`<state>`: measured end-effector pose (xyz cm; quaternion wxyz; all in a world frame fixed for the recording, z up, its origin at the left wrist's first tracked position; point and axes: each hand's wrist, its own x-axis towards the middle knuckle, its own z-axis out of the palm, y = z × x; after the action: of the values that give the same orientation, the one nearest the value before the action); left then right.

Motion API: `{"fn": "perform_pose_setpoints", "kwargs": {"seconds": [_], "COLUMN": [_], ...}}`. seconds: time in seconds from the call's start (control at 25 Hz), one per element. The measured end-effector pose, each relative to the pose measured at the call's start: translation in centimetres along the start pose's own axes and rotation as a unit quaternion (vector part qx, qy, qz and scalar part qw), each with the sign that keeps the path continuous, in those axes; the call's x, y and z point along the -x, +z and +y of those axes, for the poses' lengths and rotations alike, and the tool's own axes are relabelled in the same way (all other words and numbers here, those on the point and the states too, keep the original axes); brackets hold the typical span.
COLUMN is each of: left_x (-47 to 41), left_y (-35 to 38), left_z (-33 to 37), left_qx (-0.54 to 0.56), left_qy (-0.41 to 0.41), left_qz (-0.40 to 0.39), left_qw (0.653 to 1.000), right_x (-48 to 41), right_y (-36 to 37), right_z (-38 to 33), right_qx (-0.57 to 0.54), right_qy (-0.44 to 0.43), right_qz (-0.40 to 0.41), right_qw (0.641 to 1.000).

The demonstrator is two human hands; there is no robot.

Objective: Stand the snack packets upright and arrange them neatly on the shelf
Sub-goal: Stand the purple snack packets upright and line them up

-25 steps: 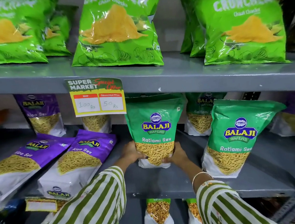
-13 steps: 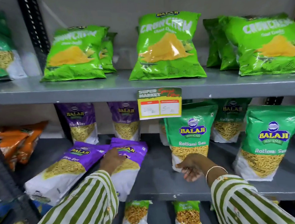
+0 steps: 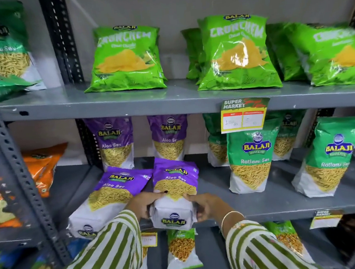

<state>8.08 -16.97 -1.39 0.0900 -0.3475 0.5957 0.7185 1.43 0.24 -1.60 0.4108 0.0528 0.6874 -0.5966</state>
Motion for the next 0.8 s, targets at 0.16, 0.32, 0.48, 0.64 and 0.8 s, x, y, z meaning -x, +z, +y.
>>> {"fn": "perform_pose_setpoints", "kwargs": {"seconds": [0.16, 0.32, 0.48, 0.64, 0.8], "left_x": [0.9, 2.6, 3.0, 1.8, 0.3], "left_y": [0.9, 2.6, 3.6, 4.0, 4.6], "left_z": [0.5, 2.4, 3.0, 2.2, 1.8], "left_qx": [-0.067, -0.096, -0.103, -0.110, -0.155], "left_qy": [0.015, 0.103, 0.160, 0.185, 0.224], "left_qz": [0.006, 0.035, 0.064, 0.094, 0.133], "left_qw": [0.998, 0.989, 0.980, 0.972, 0.953], "right_x": [1.5, 1.9, 2.2, 2.0, 1.2], "right_y": [-1.7, -3.1, -3.7, -3.9, -4.5], "right_z": [-1.0, -2.9, -4.1, -4.2, -3.7], "right_qx": [0.000, 0.063, 0.088, 0.088, 0.099], "right_qy": [-0.012, -0.070, -0.132, -0.168, -0.219], "right_qz": [0.000, 0.021, 0.036, 0.058, 0.084], "right_qw": [1.000, 0.995, 0.987, 0.980, 0.967]}}
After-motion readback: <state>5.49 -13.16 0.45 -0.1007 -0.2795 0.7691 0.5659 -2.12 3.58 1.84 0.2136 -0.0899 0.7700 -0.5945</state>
